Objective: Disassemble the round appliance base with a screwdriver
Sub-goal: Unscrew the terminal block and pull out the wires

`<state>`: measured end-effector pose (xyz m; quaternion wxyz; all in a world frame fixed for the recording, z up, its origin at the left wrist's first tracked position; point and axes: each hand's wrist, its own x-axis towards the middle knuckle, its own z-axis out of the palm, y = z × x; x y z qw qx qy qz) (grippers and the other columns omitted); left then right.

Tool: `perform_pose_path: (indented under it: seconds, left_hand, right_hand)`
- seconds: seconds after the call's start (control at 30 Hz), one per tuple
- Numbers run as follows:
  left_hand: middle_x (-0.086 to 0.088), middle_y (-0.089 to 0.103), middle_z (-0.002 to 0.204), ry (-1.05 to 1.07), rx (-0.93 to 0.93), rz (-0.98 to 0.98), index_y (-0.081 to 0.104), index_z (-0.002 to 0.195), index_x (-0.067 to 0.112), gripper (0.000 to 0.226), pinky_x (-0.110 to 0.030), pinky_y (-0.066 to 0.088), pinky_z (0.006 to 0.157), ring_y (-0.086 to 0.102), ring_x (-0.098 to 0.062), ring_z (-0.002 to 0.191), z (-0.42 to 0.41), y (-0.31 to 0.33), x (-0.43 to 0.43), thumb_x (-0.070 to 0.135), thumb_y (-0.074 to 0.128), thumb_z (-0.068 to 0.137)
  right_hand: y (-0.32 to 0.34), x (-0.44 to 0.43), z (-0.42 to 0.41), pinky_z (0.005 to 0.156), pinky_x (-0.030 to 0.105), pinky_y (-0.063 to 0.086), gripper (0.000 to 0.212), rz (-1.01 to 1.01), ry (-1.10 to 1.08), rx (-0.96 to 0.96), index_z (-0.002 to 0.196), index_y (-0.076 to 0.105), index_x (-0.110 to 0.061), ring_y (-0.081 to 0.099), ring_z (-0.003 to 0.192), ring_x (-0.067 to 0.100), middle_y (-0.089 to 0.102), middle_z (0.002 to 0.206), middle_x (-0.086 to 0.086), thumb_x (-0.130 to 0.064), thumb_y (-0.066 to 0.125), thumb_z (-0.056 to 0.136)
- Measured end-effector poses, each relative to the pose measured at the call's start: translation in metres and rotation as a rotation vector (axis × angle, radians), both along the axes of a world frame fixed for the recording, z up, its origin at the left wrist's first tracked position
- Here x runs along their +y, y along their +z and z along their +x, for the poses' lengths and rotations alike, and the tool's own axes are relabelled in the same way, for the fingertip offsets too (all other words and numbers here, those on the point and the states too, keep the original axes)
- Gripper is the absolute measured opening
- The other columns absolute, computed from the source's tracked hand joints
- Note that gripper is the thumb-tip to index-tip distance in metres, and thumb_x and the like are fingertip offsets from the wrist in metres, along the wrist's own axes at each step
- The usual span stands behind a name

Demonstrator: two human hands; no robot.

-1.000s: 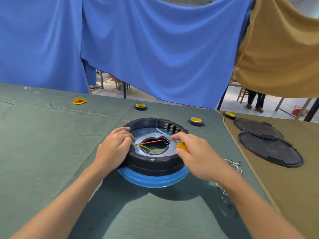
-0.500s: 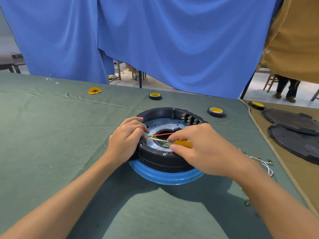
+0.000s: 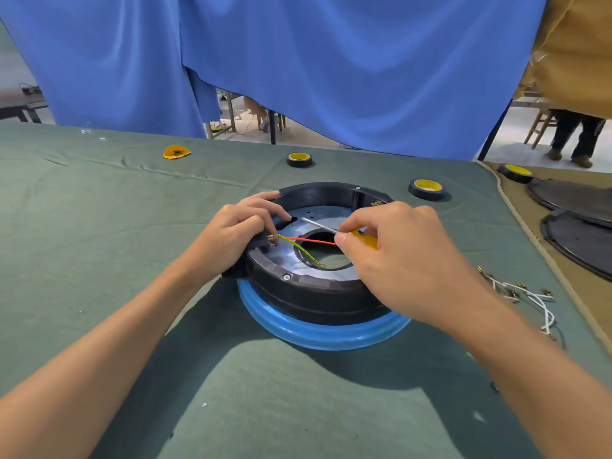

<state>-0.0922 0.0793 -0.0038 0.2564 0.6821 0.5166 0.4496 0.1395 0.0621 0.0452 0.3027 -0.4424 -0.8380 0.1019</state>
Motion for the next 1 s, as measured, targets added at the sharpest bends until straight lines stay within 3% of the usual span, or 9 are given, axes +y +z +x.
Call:
perform_pose_path:
  seconds: [0.07,0.2,0.37,0.47,0.63,0.73,0.87,1.0]
  left_hand:
    - [-0.002,0.066,0.117,0.010,0.033,0.004,0.071,0.077,0.004,0.036,-0.021,0.027,0.112,0.040,-0.007,0.135,-0.001,0.000,-0.002,0.008,0.035,0.075]
    - [0.001,0.060,0.130,0.068,0.025,0.043,0.072,0.087,0.015,0.034,-0.027,0.025,0.116,0.039,-0.003,0.135,-0.002,-0.003,-0.007,0.012,0.039,0.080]
    - [0.002,0.058,0.132,0.070,-0.091,0.044,0.068,0.095,0.009,0.028,-0.016,0.024,0.112,0.037,-0.004,0.137,0.001,-0.010,-0.015,0.010,0.040,0.096]
    - [0.005,0.060,0.125,0.085,-0.150,0.036,0.067,0.091,0.006,0.034,-0.012,0.025,0.108,0.035,-0.002,0.138,0.006,-0.011,-0.017,0.002,0.036,0.102]
    - [0.002,0.061,0.121,0.129,-0.191,0.080,0.065,0.073,0.014,0.041,-0.024,0.027,0.113,0.039,-0.010,0.136,0.017,-0.013,-0.020,0.013,0.037,0.103]
    - [0.004,0.063,0.120,0.149,-0.186,0.112,0.065,0.070,0.016,0.044,-0.024,0.028,0.112,0.041,-0.008,0.136,0.018,-0.015,-0.020,0.016,0.037,0.104]
    - [0.003,0.064,0.119,0.176,-0.172,0.158,0.062,0.067,0.018,0.046,-0.030,0.029,0.113,0.042,-0.009,0.135,0.019,-0.020,-0.017,0.018,0.036,0.104]
    - [0.003,0.065,0.118,0.188,-0.176,0.176,0.061,0.066,0.020,0.045,-0.031,0.030,0.113,0.043,-0.008,0.134,0.019,-0.023,-0.016,0.020,0.038,0.104]
  right_hand:
    - [-0.001,-0.001,-0.002,0.070,0.032,0.037,0.020,0.012,-0.004,-0.005,0.095,0.072,-0.025,0.047,0.077,0.023,0.052,0.068,-0.008,-0.033,0.055,0.092]
    - [-0.002,0.002,0.000,0.070,0.030,0.036,0.019,0.008,-0.020,0.014,0.095,0.072,-0.025,0.050,0.076,0.022,0.057,0.075,-0.007,-0.033,0.055,0.091]
    - [-0.002,-0.002,-0.002,0.061,0.029,0.029,0.016,0.011,0.048,0.004,0.089,0.071,-0.026,0.041,0.057,0.009,0.043,0.055,-0.012,-0.034,0.056,0.091]
    - [-0.001,-0.008,-0.007,0.054,0.021,0.029,0.015,0.049,0.111,-0.013,0.085,0.070,-0.025,0.039,0.053,0.008,0.040,0.051,-0.011,-0.033,0.058,0.090]
    - [-0.004,-0.013,-0.009,0.057,0.030,0.027,0.018,0.073,0.124,-0.080,0.090,0.073,-0.024,0.038,0.054,0.009,0.041,0.053,-0.012,-0.032,0.057,0.089]
    - [-0.003,-0.016,-0.011,0.051,0.024,0.031,0.018,0.086,0.125,-0.086,0.088,0.074,-0.022,0.039,0.052,0.010,0.044,0.053,-0.012,-0.030,0.057,0.088]
    - [-0.005,-0.019,-0.014,0.054,0.033,0.042,0.025,0.132,0.113,-0.133,0.078,0.072,-0.013,0.047,0.053,0.018,0.057,0.056,0.001,-0.029,0.055,0.087]
    - [-0.004,-0.023,-0.016,0.052,0.032,0.039,0.028,0.137,0.118,-0.156,0.076,0.070,-0.012,0.047,0.054,0.018,0.055,0.055,0.001,-0.029,0.053,0.089]
